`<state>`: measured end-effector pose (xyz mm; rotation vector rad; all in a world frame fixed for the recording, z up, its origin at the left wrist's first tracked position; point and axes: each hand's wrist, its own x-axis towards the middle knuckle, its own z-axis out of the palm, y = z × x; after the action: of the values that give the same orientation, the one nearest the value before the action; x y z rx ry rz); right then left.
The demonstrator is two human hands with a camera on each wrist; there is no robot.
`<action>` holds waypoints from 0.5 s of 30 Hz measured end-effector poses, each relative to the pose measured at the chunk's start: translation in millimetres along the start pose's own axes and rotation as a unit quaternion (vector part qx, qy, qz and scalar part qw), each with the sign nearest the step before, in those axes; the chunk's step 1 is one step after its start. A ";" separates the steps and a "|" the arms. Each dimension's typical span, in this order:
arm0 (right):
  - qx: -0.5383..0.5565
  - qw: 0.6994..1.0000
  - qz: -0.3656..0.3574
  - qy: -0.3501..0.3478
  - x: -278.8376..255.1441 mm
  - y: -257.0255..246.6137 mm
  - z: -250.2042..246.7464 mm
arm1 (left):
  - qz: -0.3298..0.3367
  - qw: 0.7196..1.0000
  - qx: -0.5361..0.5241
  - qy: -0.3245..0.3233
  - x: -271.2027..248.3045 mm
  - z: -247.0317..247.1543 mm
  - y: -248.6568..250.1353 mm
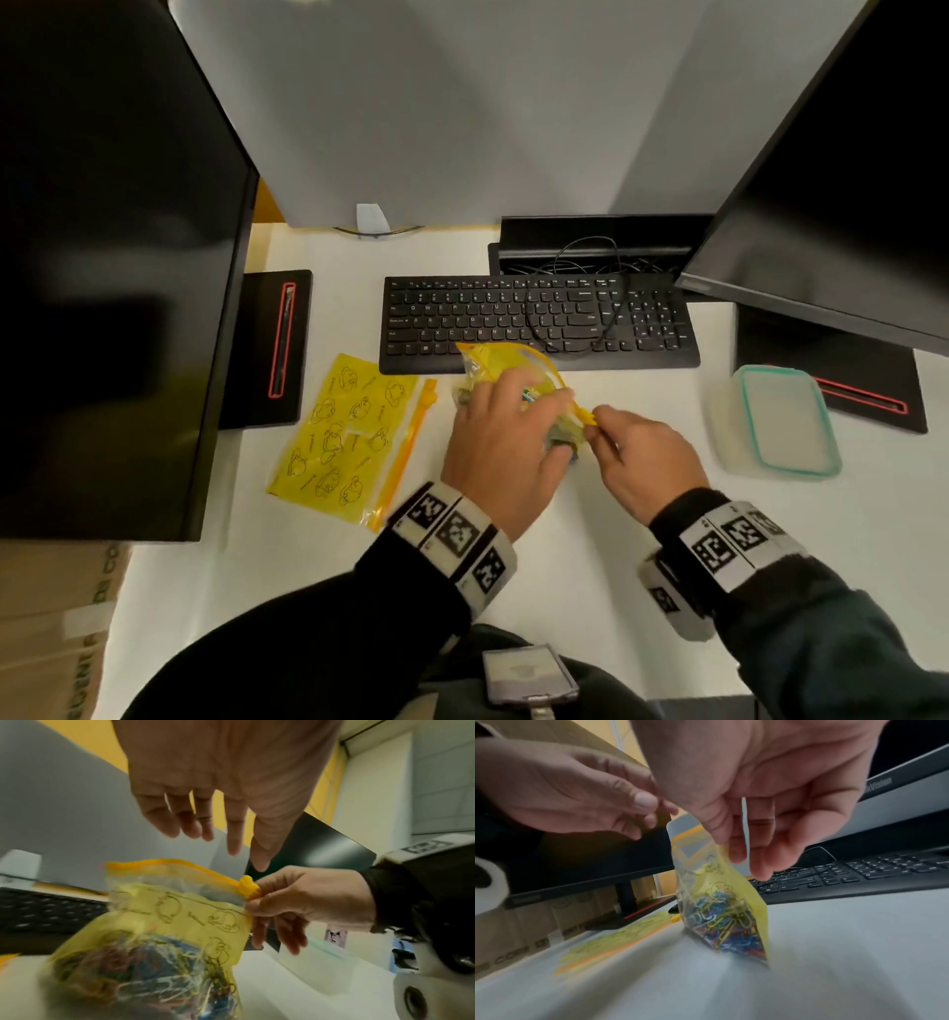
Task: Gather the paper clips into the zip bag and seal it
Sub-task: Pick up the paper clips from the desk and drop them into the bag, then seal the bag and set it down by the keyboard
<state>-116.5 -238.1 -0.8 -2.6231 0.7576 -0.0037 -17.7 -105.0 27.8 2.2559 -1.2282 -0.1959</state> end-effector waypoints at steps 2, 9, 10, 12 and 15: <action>0.025 0.999 0.002 0.033 4.6 0.1 2.7 | 0.057 0.998 0.028 -0.012 14.0 10.7 3.7; 0.077 0.995 -0.003 0.069 6.3 3.6 4.5 | 0.144 0.985 0.085 -0.041 44.5 25.3 -9.9; 0.082 0.995 0.006 0.064 5.9 5.5 4.0 | 0.154 0.980 0.108 -0.059 44.9 24.3 -9.3; 0.087 0.995 0.022 0.036 4.6 6.9 3.2 | 0.174 0.969 0.158 -0.082 46.1 25.1 -11.2; 0.084 0.995 0.043 0.012 6.8 10.2 -3.5 | 0.177 0.956 0.203 -0.118 53.8 16.3 -17.6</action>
<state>-116.3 -250.8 -2.2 -2.4342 0.8393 -0.0706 19.6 -147.7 11.9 2.3404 -1.9248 -0.0812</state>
